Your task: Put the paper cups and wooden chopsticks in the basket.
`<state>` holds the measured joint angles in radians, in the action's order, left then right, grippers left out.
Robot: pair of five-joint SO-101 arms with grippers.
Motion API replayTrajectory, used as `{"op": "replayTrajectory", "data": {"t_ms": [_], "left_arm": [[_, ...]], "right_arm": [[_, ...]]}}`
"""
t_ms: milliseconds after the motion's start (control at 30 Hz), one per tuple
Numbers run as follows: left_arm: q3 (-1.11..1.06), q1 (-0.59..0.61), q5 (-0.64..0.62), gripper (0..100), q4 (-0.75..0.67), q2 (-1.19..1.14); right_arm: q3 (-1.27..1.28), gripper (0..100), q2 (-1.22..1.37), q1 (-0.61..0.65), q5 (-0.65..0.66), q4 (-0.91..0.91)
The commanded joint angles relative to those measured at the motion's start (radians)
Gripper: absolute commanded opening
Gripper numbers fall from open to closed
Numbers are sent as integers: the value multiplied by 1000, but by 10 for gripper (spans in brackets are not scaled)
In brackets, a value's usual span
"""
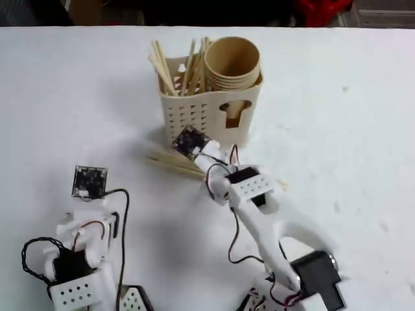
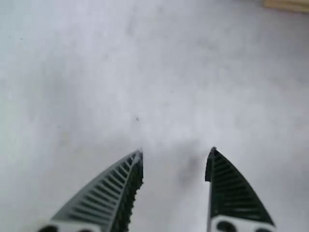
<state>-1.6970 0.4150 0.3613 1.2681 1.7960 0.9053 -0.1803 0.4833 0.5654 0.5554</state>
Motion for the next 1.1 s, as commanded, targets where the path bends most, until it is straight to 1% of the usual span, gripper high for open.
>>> {"op": "replayTrajectory", "data": {"t_ms": [0, 200, 300, 367, 467, 633, 700, 833, 967, 1067], "left_arm": [[3, 5, 3, 219, 2, 4], [3, 5, 3, 219, 2, 4], [3, 5, 3, 219, 2, 4], [3, 5, 3, 219, 2, 4], [3, 5, 3, 219, 2, 4], [3, 5, 3, 219, 2, 4], [3, 5, 3, 219, 2, 4], [3, 5, 3, 219, 2, 4], [3, 5, 3, 219, 2, 4], [3, 5, 3, 219, 2, 4]], "right_arm": [[-35, 105, 27, -12, -12, -15], [-35, 97, 62, -12, -12, -8], [-34, 15, 54, -10, -11, 31], [-35, 26, 54, 5, 8, 85], [-35, 17, 53, 53, 51, 154], [-31, 17, 45, 102, 57, 182], [-15, 17, 10, 108, 58, 183], [58, 17, -107, 113, 121, 183], [121, 17, -229, 105, 127, 185], [110, 22, -308, 82, 118, 208]]}}
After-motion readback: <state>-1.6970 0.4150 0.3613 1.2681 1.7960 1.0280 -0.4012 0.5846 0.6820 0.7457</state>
